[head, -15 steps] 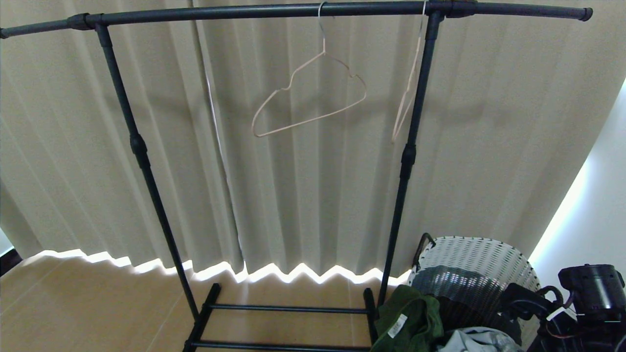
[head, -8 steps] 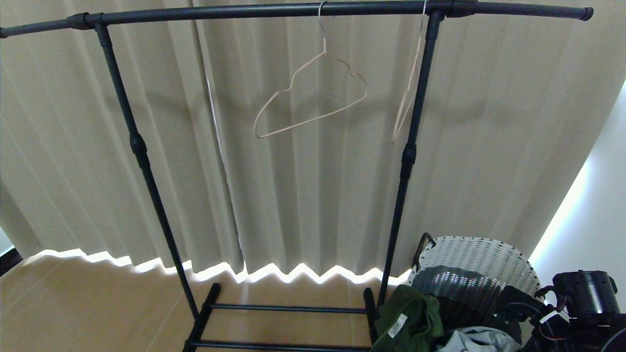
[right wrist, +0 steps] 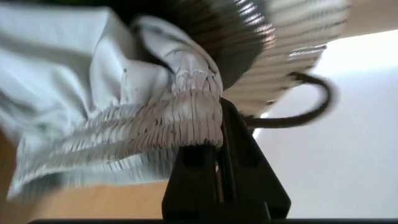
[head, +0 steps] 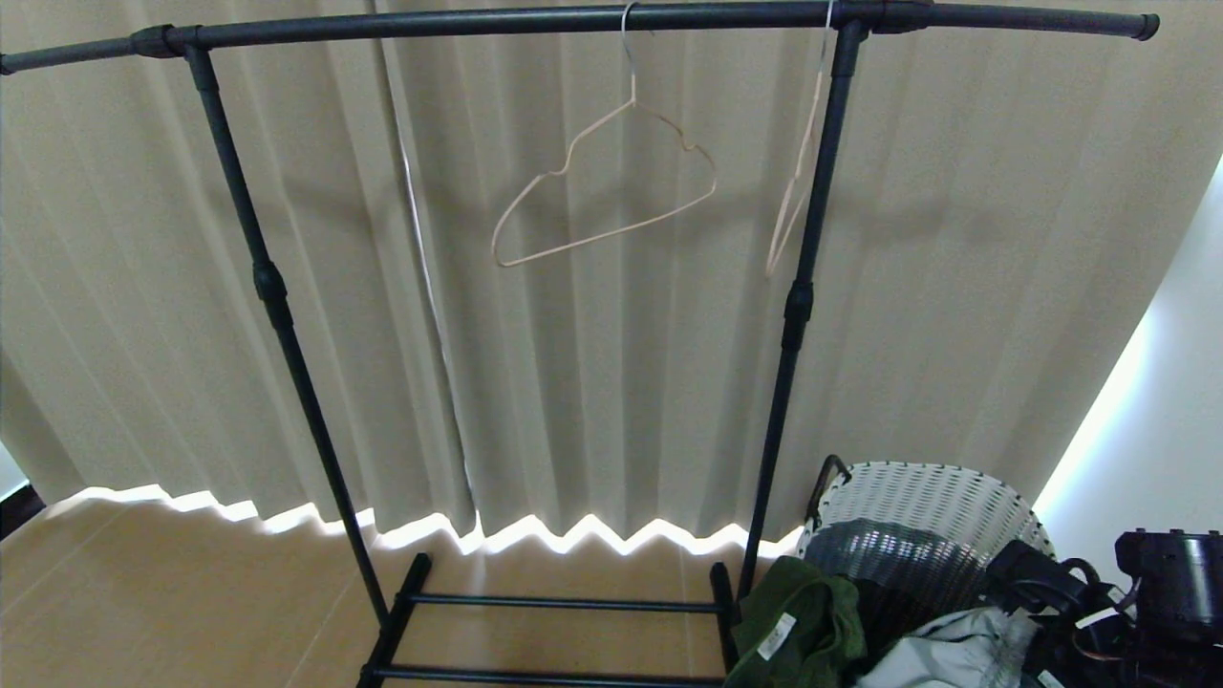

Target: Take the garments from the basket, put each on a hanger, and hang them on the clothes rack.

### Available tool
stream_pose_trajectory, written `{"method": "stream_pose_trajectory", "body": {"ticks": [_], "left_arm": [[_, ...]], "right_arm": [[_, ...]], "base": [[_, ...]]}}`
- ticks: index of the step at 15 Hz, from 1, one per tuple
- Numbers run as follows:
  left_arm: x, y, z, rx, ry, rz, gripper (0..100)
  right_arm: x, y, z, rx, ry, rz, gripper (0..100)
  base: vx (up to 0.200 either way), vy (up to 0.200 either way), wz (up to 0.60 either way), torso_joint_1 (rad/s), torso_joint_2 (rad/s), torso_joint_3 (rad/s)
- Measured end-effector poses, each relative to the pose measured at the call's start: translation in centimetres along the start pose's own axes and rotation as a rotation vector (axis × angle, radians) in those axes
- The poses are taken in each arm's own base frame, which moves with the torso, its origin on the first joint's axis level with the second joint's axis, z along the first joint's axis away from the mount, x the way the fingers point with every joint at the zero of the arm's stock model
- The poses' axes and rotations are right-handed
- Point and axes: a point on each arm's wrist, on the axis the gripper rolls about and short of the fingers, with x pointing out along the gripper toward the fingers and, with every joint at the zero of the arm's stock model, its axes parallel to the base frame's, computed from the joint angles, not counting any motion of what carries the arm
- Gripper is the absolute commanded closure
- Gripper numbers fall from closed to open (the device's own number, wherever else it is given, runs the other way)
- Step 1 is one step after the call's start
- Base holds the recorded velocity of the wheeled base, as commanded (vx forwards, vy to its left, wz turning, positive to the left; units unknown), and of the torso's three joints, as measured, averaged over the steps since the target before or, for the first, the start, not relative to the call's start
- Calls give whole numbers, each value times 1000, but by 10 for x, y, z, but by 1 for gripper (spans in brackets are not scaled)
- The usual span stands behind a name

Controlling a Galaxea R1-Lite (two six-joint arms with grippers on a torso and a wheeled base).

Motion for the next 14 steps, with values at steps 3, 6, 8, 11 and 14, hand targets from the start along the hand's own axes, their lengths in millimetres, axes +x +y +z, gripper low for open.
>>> {"method": "stream_pose_trajectory", "body": {"ticks": [3,6,8,11,14], "left_arm": [[0,0,0,0,0,0,0],[0,0,0,1,0,1,0],[0,0,0,0,0,0,0],[0,0,0,1,0,0,0],[0,0,0,1,0,0,0]], "right_arm": [[-22,-9,3,38,-81,-78,100],[-52,-22,6,111,-154,-164,100],[-74,-27,7,169,-148,-158,100],[-119,-32,10,301,-140,-79,100],[-169,-36,13,397,-260,-86,100]], "base": [[0,0,0,0,0,0],[0,0,0,0,0,0],[0,0,0,0,0,0],[0,0,0,0,0,0],[0,0,0,0,0,0]]}}
